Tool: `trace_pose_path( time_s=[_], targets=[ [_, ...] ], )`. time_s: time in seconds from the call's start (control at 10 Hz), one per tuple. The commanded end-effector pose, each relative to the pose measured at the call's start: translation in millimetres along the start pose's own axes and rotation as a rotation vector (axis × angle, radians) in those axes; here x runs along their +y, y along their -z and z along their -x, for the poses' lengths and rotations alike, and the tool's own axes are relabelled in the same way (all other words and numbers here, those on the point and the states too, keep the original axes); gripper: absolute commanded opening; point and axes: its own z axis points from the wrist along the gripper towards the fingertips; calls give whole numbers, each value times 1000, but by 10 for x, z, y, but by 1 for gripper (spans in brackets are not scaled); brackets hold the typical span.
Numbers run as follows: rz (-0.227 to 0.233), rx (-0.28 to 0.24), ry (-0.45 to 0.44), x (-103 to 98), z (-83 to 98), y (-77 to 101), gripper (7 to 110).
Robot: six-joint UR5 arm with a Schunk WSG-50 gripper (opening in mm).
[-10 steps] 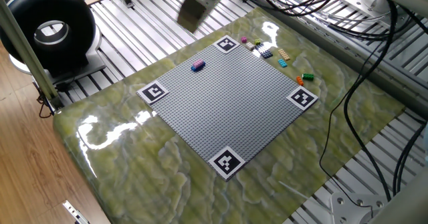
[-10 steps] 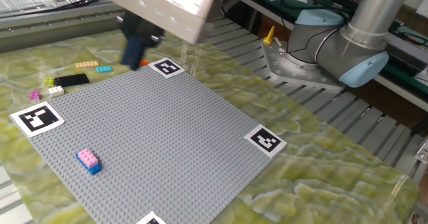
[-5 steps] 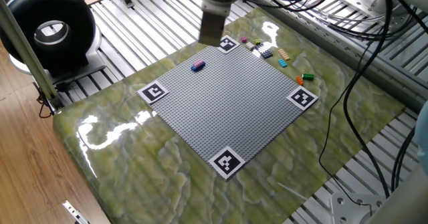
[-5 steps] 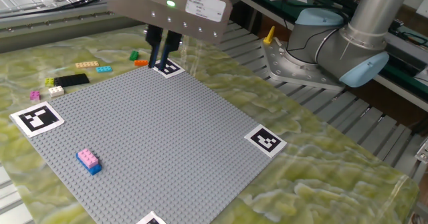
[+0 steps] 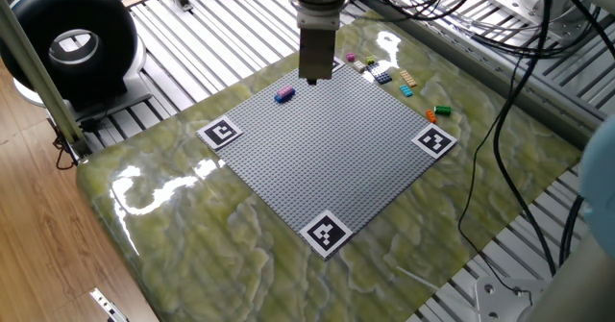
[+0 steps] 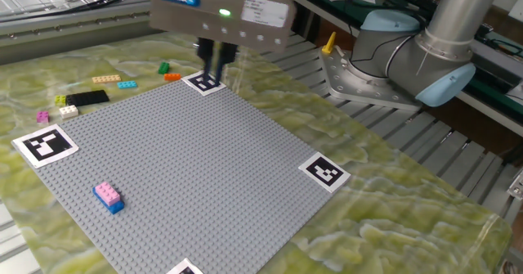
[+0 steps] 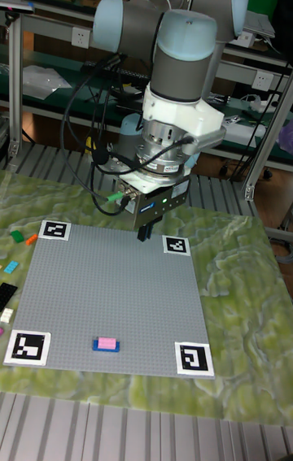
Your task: Stack small Lego blocks one on top of the other
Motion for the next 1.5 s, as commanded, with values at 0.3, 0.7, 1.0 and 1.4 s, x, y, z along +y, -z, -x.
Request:
trace_pose_path(
  time_s=[0.3, 0.7, 1.0, 1.4],
  targets=[
    [103, -28, -91, 310, 130, -28, 7],
    [-2, 14, -115, 71, 41, -15, 7],
    [-41, 20, -163, -26, 15, -20, 7],
    [-187, 150, 16, -409, -316, 35, 7]
  ],
)
